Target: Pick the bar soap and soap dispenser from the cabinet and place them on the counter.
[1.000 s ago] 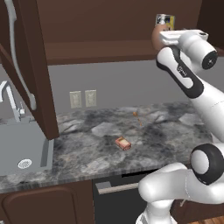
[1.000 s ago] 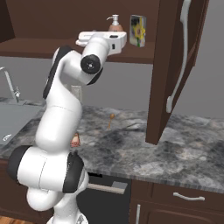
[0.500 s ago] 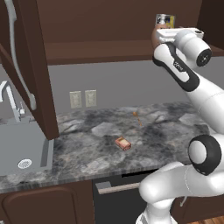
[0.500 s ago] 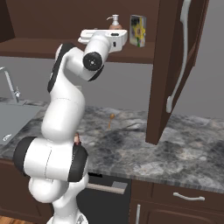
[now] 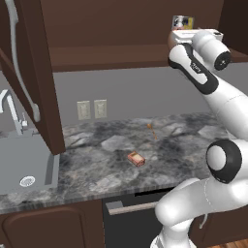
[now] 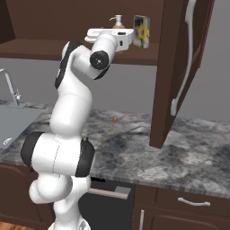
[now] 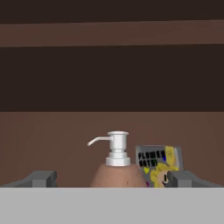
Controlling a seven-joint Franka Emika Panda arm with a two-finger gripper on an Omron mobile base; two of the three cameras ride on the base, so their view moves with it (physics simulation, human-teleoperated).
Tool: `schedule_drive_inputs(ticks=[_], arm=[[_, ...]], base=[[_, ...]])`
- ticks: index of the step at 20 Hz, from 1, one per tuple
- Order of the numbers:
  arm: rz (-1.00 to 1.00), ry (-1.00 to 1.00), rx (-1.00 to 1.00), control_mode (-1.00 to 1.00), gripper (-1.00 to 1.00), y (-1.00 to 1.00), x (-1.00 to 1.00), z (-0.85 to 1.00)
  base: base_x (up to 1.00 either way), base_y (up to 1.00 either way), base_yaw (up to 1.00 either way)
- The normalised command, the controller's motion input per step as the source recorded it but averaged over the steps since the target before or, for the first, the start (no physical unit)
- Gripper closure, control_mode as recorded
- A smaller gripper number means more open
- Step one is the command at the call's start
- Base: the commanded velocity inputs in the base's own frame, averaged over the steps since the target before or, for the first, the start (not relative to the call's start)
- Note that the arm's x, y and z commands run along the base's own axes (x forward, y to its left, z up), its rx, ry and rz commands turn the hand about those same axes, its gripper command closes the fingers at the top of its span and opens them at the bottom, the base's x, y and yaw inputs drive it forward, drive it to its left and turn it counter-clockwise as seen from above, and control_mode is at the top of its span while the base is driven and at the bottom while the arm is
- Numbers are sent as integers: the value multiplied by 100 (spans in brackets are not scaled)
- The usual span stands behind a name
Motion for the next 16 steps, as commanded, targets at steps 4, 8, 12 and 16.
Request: schedule_drive_inputs(ticks=[4, 8, 12, 16], arm=[[0, 0, 0, -100, -100, -7, 33, 0], [0, 0, 0, -100, -100, -3, 33, 0], [0, 0, 0, -100, -100, -7, 29, 0], [0, 0, 0, -100, -100, -13, 30, 0]], base=[[0, 0, 0], [0, 0, 0], [0, 0, 0], [0, 0, 0]])
